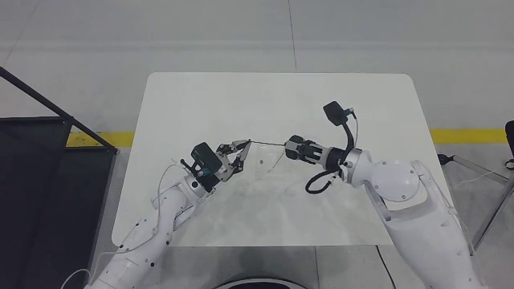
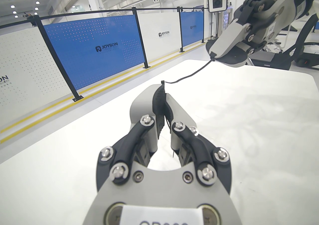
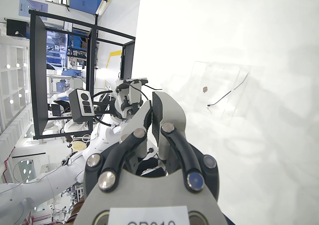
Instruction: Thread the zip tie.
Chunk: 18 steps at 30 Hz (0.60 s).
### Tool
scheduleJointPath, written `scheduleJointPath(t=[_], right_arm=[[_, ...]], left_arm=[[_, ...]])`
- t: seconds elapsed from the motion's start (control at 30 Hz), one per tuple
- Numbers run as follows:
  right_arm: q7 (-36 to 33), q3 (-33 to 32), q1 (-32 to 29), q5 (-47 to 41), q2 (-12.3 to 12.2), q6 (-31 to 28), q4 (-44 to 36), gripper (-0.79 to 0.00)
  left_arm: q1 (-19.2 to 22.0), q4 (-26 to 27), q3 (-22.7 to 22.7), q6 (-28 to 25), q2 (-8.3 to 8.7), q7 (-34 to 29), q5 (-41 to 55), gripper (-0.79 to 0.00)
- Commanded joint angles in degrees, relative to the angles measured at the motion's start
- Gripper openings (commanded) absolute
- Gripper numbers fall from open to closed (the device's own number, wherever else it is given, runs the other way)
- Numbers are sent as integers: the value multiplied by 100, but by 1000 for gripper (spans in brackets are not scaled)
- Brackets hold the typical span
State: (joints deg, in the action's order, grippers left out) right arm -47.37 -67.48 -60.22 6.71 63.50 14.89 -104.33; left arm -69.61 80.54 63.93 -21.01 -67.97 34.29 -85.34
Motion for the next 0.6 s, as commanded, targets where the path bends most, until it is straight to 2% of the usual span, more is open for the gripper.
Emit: scheduleJointPath(t=[0.0,0.57], right_arm=[[-4,3,3,6,-1,0,1,-785],[-5,9,42,-36,-4,69,47,-785]], left_arm=[[0,0,0,0,0,0,0,-785],[0,0,0,0,0,0,0,-785]])
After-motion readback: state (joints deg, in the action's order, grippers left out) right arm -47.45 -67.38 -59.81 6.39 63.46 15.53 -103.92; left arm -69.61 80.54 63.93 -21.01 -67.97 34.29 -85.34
